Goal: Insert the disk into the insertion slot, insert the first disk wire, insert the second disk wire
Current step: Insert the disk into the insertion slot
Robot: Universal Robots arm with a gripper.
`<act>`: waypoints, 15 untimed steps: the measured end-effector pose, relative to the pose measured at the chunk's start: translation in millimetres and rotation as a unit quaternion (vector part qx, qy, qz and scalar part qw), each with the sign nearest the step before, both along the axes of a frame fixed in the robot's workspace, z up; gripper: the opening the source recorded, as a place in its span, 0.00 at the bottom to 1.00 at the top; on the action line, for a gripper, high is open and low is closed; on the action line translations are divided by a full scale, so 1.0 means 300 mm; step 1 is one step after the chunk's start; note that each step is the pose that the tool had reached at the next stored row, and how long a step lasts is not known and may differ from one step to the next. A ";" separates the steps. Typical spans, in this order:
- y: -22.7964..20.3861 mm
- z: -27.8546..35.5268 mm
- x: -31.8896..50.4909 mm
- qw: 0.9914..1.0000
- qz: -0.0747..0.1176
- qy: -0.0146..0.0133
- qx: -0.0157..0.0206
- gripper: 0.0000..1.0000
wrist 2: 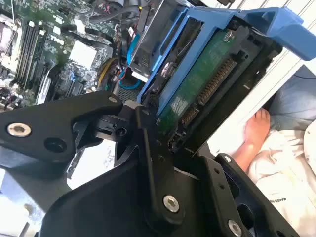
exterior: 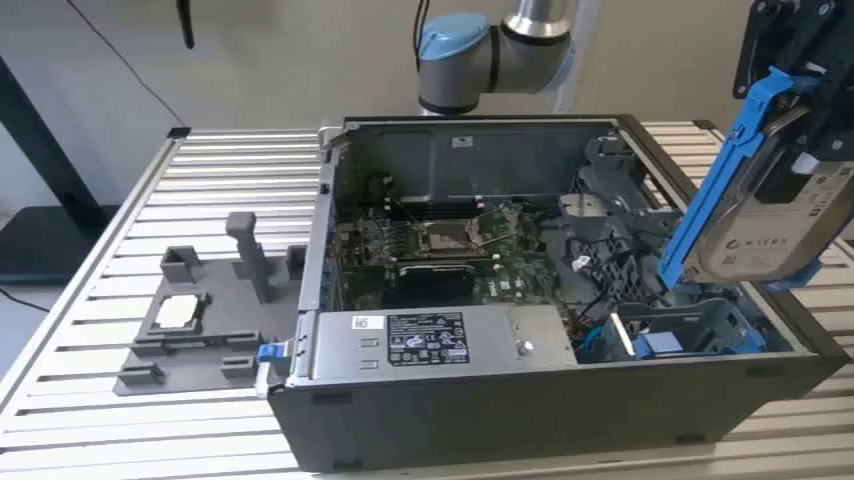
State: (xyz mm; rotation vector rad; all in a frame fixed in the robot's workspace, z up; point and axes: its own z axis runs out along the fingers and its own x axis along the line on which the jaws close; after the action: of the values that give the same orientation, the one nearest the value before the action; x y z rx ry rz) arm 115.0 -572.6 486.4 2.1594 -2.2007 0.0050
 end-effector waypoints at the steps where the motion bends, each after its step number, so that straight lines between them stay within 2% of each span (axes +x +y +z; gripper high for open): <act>1: 0.000 0.000 0.000 1.000 0.000 0.000 0.000 0.32; 15: 0.000 0.000 0.000 1.000 0.000 0.000 -0.004 0.32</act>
State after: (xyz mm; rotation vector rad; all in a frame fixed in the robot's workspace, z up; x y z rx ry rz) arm 114.9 -572.6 486.4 2.1548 -2.1965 0.0147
